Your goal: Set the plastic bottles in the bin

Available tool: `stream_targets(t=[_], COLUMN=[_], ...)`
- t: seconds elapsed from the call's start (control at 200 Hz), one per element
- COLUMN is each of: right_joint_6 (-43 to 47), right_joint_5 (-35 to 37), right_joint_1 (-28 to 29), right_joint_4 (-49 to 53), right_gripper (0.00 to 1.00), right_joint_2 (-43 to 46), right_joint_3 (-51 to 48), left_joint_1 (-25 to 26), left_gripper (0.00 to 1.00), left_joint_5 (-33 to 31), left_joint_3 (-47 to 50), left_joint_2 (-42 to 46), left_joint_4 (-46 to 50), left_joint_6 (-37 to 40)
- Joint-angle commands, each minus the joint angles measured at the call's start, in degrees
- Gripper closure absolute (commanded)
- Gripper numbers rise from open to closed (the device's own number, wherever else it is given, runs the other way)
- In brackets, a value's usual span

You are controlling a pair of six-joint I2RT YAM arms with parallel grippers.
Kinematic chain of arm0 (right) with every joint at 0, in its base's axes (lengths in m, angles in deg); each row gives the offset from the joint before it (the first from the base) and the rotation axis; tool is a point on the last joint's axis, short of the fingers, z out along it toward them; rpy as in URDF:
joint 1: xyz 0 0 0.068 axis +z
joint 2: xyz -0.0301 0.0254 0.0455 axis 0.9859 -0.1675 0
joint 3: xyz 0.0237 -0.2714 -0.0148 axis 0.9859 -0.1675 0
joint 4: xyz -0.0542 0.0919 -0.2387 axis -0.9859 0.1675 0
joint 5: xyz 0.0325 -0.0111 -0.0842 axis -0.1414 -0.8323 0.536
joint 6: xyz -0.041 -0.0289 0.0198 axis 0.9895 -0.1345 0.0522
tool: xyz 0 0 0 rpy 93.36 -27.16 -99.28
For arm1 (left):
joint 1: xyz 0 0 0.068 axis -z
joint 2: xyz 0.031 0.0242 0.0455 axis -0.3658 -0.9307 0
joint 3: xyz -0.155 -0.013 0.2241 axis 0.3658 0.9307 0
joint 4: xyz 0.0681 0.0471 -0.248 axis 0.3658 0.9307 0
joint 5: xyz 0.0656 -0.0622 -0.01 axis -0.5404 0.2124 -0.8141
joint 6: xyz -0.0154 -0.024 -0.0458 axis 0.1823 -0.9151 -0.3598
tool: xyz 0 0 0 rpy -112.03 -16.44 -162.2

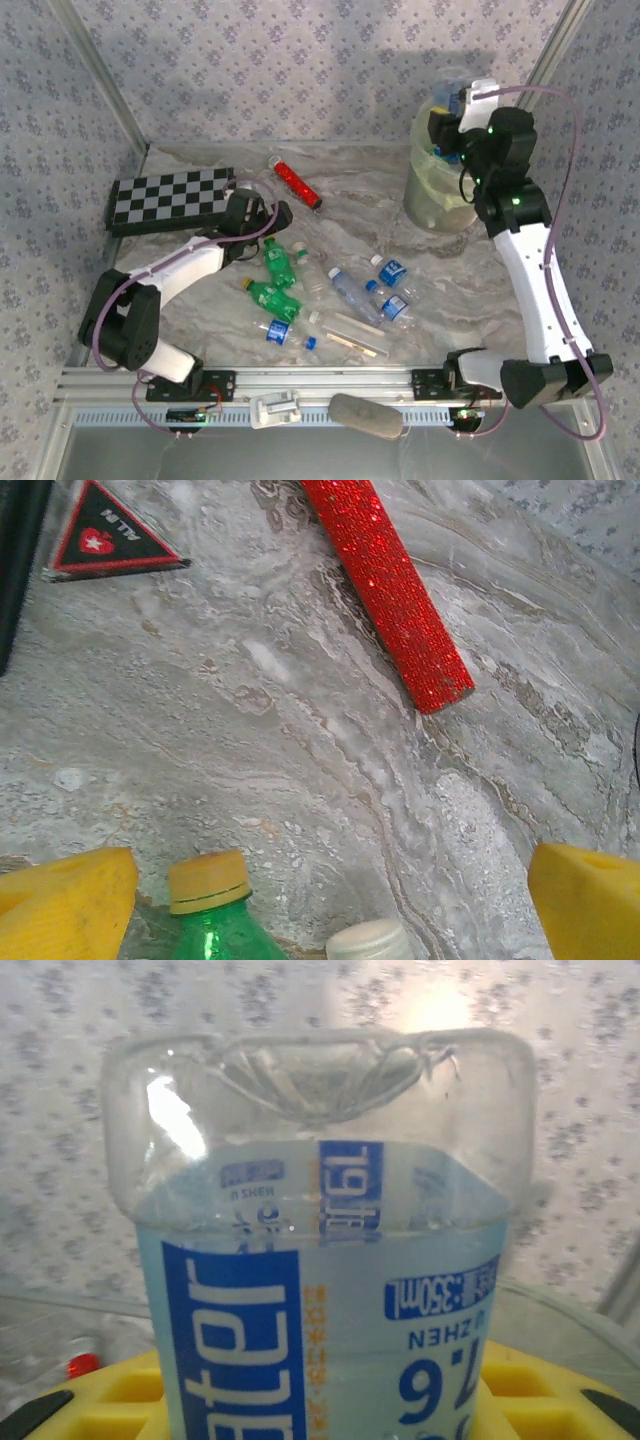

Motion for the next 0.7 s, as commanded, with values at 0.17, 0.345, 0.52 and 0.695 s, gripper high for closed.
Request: stream_targets(t=[0.17, 0.345, 0.52, 0.695], right_joint_6=[-0.06, -2.05, -4.44, -6.01], right_joint_5=[3.07, 2.25, 0.81, 0.25], right_joint_1=[-6.19, -8.98, -10.48, -10.97], right_joint_4=[17.24, 24.36, 27.98, 29.35], right_gripper=[0.56, 0.56, 0.55, 0.45], right_joint_2=[-13.72, -21.38, -26.37, -28.65], right_joint_3=[14.65, 20.73, 22.88, 23.04], left_joint_1=[1.10, 1.13, 1.23, 1.12], left_gripper=[0.00, 0.00, 0.00, 0.00], left_joint_5=[1.88, 1.59, 0.87, 0.21], left_joint_3=[-2.08, -1.49, -1.25, -1.91], left_joint_2=[-0.76, -0.88, -0.81, -0.78], left_joint_4=[2.30, 2.07, 1.41, 1.89], left_joint_6=[3.06, 3.19, 3.44, 4.47])
